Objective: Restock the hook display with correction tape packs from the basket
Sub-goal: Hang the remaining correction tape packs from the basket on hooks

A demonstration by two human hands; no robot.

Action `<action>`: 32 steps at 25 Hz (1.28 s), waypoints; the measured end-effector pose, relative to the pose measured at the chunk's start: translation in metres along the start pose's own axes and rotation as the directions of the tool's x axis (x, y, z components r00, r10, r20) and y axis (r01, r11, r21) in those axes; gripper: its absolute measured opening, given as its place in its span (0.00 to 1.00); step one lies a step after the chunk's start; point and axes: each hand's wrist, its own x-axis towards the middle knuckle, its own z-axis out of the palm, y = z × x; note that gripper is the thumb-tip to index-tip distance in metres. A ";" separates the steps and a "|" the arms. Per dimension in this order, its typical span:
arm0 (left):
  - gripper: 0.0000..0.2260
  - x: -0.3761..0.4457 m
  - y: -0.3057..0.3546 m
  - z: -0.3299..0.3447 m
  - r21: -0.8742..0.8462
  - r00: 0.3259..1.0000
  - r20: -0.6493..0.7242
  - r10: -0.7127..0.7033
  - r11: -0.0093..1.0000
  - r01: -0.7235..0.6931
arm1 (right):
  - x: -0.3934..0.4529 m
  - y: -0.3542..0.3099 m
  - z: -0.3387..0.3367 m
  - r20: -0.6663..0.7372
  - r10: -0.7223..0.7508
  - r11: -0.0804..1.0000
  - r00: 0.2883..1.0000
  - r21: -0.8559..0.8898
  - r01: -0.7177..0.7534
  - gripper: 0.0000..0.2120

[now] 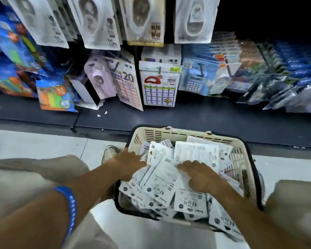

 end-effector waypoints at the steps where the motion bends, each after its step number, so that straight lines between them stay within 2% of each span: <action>1: 0.30 0.004 0.001 0.009 0.050 1.000 -0.008 0.017 0.999 -0.017 | 0.002 0.003 0.000 0.005 -0.005 0.999 1.000 0.036 0.005 0.40; 4: 0.33 0.012 -0.006 0.016 -0.066 0.993 0.005 0.122 0.990 -0.121 | 0.007 0.006 -0.002 0.000 -0.012 0.995 1.000 0.102 0.012 0.41; 7: 0.40 0.018 -0.022 0.014 -0.260 0.991 -0.009 0.134 0.956 -0.132 | 0.009 0.007 -0.001 -0.057 0.001 0.993 0.998 0.117 0.006 0.34; 9: 0.43 0.021 -0.024 0.018 -0.297 0.990 -0.039 0.138 0.944 -0.143 | 0.010 0.008 -0.002 -0.106 0.036 0.990 0.994 0.142 -0.021 0.29; 11: 0.41 0.025 -0.015 0.027 -0.171 0.989 -0.101 0.111 0.977 -0.128 | 0.010 0.010 -0.006 -0.163 0.086 0.987 0.983 0.147 -0.062 0.25; 14: 0.34 0.038 0.009 0.035 0.101 0.928 -0.370 0.054 0.995 -0.018 | 0.007 0.015 -0.012 -0.270 0.178 0.975 0.946 0.179 -0.132 0.20; 18: 0.43 0.054 0.033 0.018 0.114 0.860 -0.500 0.106 0.992 -0.056 | 0.001 0.030 -0.015 -0.361 0.302 0.943 0.882 0.252 -0.219 0.16; 20: 0.43 0.057 0.041 0.006 0.093 0.832 -0.545 0.107 0.993 -0.066 | -0.005 0.040 -0.014 -0.331 0.327 0.935 0.885 0.248 -0.253 0.14; 21: 0.44 0.060 0.047 0.003 0.076 0.844 -0.526 0.104 0.994 -0.075 | -0.008 0.045 -0.013 -0.288 0.321 0.937 0.902 0.237 -0.258 0.14; 22: 0.45 0.065 0.055 0.003 0.070 0.868 -0.484 0.110 0.994 -0.087 | -0.013 0.051 -0.013 -0.232 0.309 0.938 0.922 0.234 -0.255 0.15; 24: 0.48 0.075 0.074 0.005 0.071 0.900 -0.417 0.128 0.992 -0.108 | -0.027 0.063 -0.010 -0.119 0.284 0.935 0.951 0.256 -0.247 0.23; 27: 0.49 0.088 0.091 0.002 -0.001 0.894 -0.433 0.116 0.992 -0.129 | -0.051 0.081 0.000 -0.052 0.180 0.953 0.982 0.256 -0.161 0.39; 29: 0.47 0.093 0.092 -0.001 -0.001 0.882 -0.457 0.116 0.991 -0.131 | -0.061 0.087 0.011 -0.003 0.143 0.975 0.990 0.172 -0.140 0.48; 31: 0.48 0.095 0.095 -0.001 0.015 0.881 -0.453 0.136 0.989 -0.145 | -0.065 0.090 0.021 0.033 0.144 0.982 0.989 0.120 -0.147 0.51; 32: 0.49 0.094 0.097 -0.002 -0.006 0.883 -0.447 0.141 0.987 -0.160 | -0.066 0.092 0.024 0.025 0.136 0.979 0.990 0.148 -0.138 0.49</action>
